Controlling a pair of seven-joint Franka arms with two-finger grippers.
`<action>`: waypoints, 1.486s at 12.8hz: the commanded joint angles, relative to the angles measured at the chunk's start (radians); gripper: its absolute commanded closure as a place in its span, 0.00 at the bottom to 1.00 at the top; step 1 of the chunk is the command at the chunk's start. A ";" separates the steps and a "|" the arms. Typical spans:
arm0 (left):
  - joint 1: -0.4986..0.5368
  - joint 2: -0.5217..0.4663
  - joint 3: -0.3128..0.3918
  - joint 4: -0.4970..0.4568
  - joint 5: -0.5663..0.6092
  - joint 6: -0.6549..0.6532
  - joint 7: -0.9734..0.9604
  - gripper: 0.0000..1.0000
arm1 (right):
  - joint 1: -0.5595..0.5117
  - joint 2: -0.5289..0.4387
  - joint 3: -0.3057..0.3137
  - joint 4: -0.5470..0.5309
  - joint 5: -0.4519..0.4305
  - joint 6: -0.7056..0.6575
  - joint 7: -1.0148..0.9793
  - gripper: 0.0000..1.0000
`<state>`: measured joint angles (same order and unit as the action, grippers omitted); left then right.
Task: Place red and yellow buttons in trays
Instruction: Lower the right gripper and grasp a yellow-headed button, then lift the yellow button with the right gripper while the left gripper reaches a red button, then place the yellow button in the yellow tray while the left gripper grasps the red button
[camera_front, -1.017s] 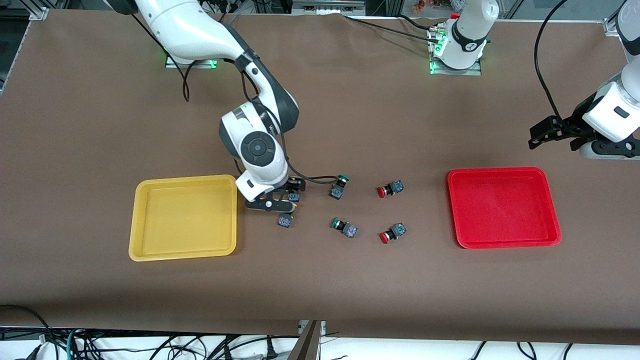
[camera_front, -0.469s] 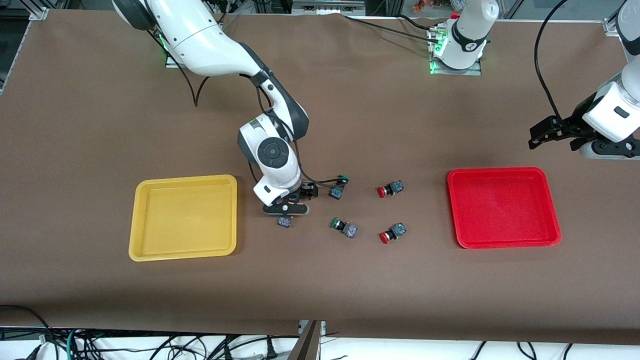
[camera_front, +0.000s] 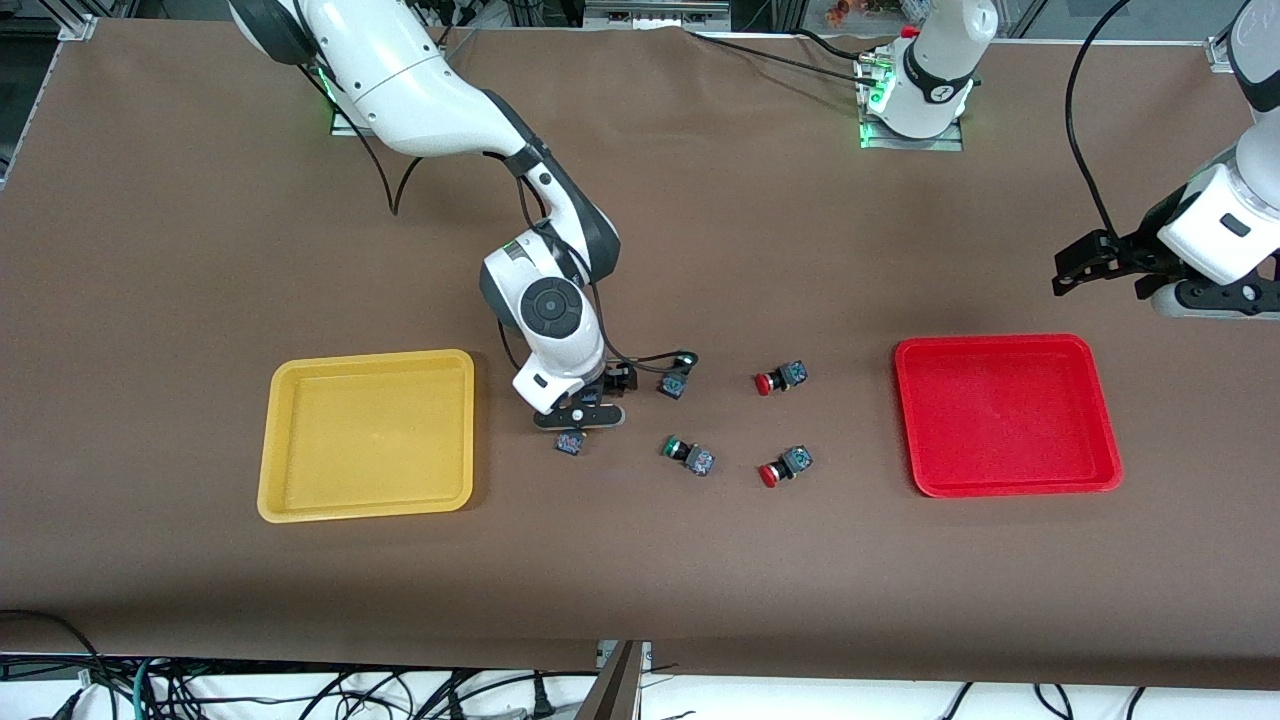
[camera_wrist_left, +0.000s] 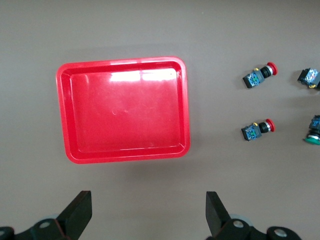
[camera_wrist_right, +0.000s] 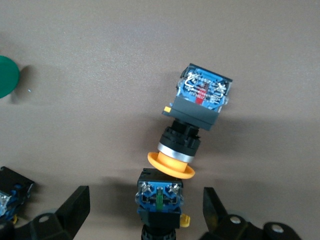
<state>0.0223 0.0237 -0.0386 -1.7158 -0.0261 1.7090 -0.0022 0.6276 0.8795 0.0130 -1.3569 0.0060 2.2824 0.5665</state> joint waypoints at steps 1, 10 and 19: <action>-0.012 0.071 -0.010 0.008 -0.095 -0.070 0.007 0.00 | 0.001 0.001 -0.005 -0.004 -0.003 0.005 -0.059 0.01; -0.223 0.492 -0.061 0.243 -0.089 -0.010 0.133 0.00 | -0.008 -0.004 -0.007 -0.002 0.002 -0.004 -0.072 0.90; -0.333 0.657 -0.063 0.012 -0.086 0.458 0.602 0.00 | -0.264 -0.160 -0.021 0.009 0.088 -0.372 -0.433 0.90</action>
<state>-0.2786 0.7091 -0.1090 -1.6224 -0.1202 2.0810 0.5642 0.4419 0.7393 -0.0127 -1.3308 0.0736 1.9622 0.2131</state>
